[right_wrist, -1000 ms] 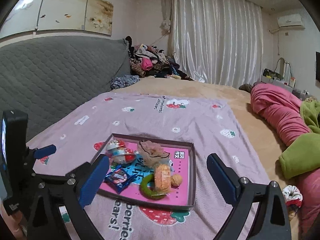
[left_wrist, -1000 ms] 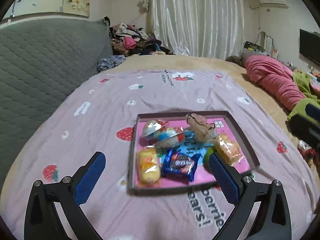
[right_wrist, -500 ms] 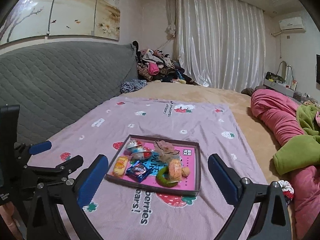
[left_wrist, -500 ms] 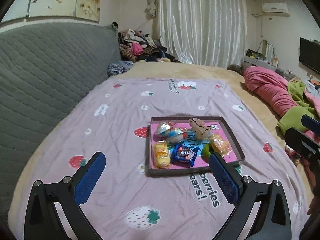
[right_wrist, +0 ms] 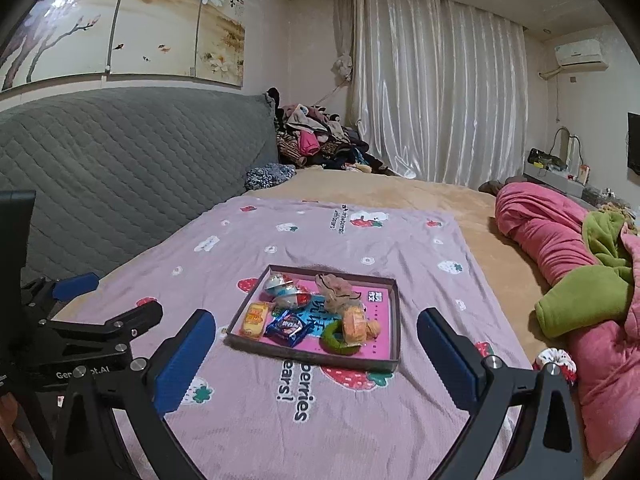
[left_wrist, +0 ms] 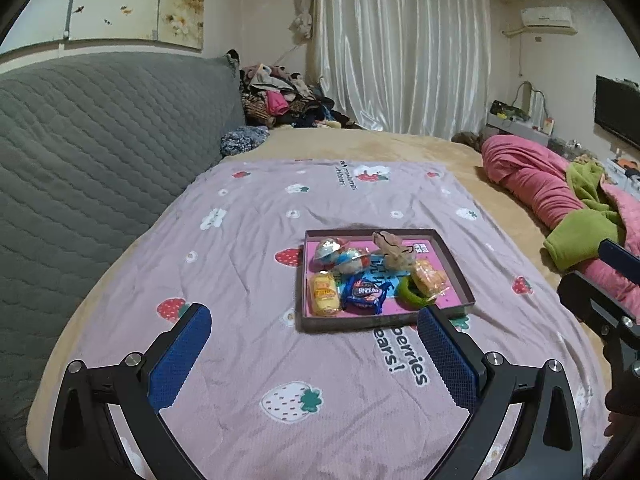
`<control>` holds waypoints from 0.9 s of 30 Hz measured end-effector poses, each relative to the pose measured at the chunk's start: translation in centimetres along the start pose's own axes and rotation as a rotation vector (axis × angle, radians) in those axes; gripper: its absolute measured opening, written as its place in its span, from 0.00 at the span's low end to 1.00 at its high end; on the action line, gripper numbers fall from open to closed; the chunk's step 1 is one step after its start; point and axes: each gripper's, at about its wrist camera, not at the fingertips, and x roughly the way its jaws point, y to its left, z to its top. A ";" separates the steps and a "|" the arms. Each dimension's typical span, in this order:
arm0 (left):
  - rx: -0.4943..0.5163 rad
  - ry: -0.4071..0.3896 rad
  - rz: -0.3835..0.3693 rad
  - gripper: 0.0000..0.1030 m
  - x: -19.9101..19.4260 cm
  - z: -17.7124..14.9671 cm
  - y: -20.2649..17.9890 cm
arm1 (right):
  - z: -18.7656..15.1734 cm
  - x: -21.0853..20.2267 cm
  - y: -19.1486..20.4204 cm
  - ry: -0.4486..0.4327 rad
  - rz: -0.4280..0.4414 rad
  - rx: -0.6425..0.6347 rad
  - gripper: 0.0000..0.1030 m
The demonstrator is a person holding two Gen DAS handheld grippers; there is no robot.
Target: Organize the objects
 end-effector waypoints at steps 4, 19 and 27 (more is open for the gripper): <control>-0.001 0.004 0.004 1.00 -0.8 -0.6 -0.1 | -0.8 -0.6 -0.1 0.011 -0.002 0.009 0.99; 0.024 0.037 0.006 1.00 -2.9 -4.0 -1.0 | -3.9 -2.8 0.3 0.038 -0.016 0.009 0.99; 0.035 0.071 -0.003 1.00 -1.5 -6.0 -1.2 | -5.6 -2.3 -0.1 0.069 -0.020 0.025 0.99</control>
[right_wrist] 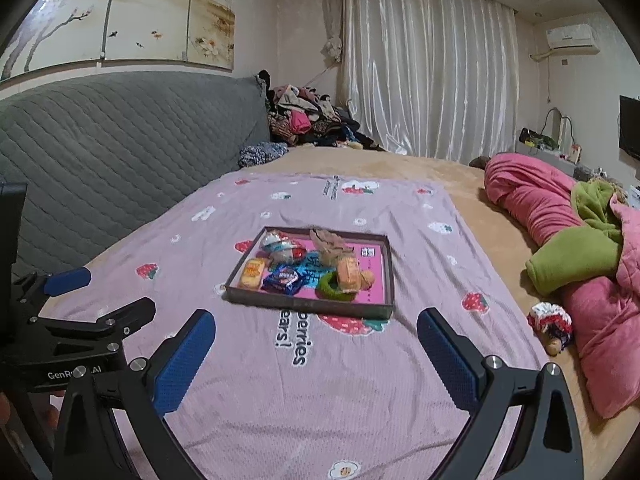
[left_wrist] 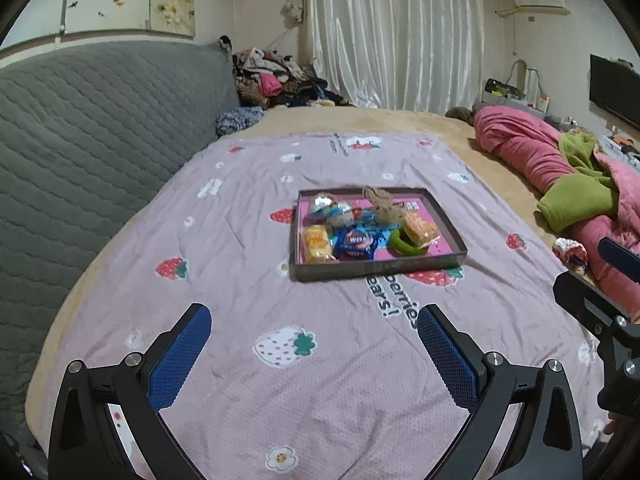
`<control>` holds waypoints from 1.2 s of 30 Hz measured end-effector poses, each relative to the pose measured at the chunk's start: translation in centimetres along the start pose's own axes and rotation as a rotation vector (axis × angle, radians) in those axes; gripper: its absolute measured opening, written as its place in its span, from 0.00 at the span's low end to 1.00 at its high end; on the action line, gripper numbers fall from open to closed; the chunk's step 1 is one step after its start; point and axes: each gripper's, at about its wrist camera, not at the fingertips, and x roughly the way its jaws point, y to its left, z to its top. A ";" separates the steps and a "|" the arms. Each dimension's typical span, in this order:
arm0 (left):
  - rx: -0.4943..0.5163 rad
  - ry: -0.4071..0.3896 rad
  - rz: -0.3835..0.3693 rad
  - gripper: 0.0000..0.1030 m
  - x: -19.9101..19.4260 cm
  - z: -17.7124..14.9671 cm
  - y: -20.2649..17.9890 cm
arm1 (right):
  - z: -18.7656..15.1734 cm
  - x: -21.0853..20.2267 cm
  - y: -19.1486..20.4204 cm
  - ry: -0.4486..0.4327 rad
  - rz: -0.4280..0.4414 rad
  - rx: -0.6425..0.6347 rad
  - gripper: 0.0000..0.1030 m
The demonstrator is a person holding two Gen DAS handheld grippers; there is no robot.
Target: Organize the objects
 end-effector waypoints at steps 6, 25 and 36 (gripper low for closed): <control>-0.002 0.016 -0.003 1.00 1.2 -0.7 -0.1 | -0.7 0.4 -0.3 0.011 -0.002 0.002 0.99; -0.001 0.045 -0.004 1.00 4.3 -4.0 -0.6 | -4.4 3.6 -1.5 0.081 -0.014 0.018 0.99; -0.015 0.074 -0.010 1.00 6.5 -6.1 -0.6 | -6.5 5.5 -1.9 0.087 -0.004 0.024 0.99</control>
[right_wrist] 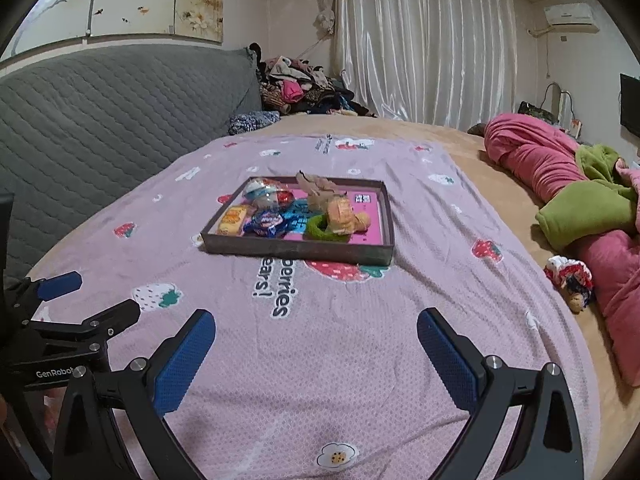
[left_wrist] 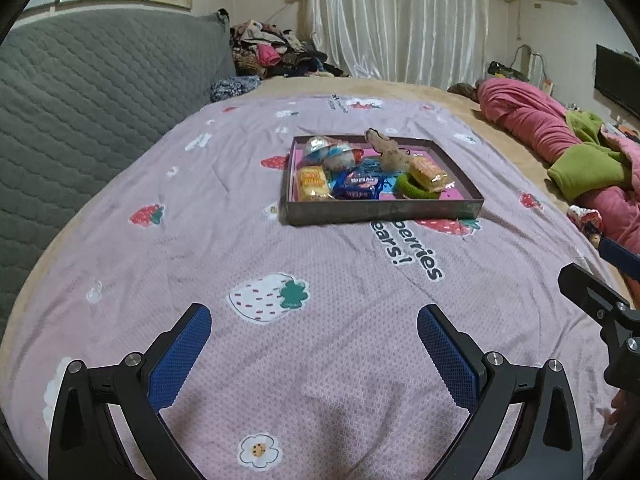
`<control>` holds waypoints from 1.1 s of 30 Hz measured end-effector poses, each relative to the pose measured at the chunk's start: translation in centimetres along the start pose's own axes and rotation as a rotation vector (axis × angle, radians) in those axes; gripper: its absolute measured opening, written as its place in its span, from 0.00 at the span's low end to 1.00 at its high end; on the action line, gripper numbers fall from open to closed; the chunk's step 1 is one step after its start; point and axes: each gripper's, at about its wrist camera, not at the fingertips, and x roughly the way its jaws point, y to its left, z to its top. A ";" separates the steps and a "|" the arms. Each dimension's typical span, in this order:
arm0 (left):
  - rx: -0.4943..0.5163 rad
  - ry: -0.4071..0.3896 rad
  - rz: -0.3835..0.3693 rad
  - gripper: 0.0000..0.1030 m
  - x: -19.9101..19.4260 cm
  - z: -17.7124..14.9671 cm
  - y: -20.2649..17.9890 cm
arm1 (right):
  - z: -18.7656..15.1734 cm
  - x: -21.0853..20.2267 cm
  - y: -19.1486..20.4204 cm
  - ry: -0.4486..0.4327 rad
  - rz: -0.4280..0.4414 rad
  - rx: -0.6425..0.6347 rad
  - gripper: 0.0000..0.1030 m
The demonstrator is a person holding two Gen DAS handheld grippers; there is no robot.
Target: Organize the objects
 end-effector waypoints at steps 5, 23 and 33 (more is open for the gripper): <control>0.001 0.007 0.001 1.00 1.0 -0.6 -0.1 | -0.8 1.1 -0.2 0.016 0.006 0.005 0.99; 0.003 0.013 0.014 1.00 3.8 -2.5 -0.2 | -3.5 3.5 -0.9 0.017 -0.003 -0.001 0.99; 0.015 0.020 0.026 1.00 4.5 -2.9 -0.5 | -4.1 4.2 -0.8 0.039 0.001 0.002 0.99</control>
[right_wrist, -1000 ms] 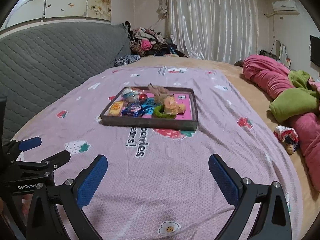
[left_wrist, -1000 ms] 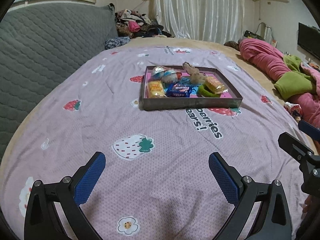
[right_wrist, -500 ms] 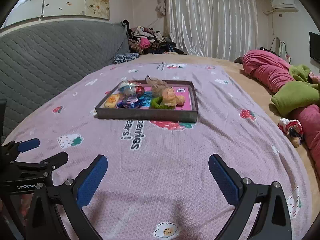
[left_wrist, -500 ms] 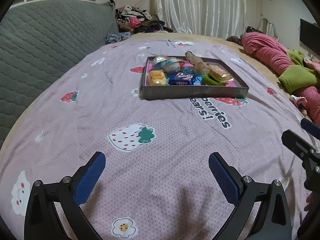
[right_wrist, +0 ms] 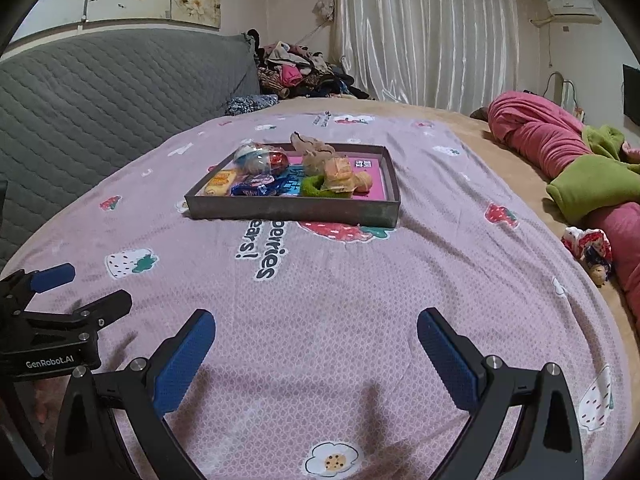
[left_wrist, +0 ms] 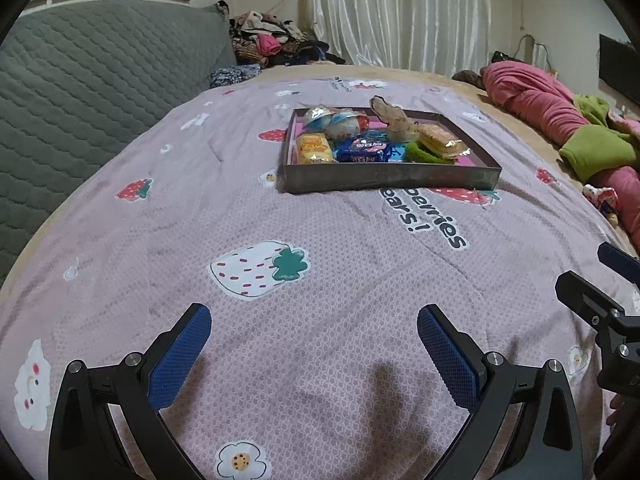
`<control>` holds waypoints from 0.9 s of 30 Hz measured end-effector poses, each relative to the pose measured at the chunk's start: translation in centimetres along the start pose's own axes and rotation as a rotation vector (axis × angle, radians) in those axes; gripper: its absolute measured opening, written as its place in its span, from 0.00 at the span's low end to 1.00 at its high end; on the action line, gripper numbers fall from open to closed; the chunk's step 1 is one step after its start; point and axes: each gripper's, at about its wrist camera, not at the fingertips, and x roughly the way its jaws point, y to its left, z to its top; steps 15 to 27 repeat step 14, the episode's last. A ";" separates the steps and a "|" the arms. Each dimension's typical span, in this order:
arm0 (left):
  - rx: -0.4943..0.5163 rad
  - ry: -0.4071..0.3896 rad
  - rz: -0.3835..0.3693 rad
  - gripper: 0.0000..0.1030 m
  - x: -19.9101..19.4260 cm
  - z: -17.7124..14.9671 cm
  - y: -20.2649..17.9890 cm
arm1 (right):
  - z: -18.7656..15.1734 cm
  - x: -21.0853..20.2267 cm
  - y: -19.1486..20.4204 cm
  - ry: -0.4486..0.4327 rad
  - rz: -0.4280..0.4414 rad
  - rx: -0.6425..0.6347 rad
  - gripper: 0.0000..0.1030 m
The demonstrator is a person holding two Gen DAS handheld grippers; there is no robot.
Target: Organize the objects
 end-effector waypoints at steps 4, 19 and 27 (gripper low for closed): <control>0.009 -0.005 -0.004 1.00 0.1 0.0 -0.3 | -0.1 0.2 -0.2 0.004 -0.004 0.007 0.99; 0.022 0.001 0.013 1.00 0.6 -0.1 -0.7 | -0.1 0.5 -0.4 0.007 -0.012 0.005 0.99; 0.022 0.001 0.013 1.00 0.6 -0.1 -0.7 | -0.1 0.5 -0.4 0.007 -0.012 0.005 0.99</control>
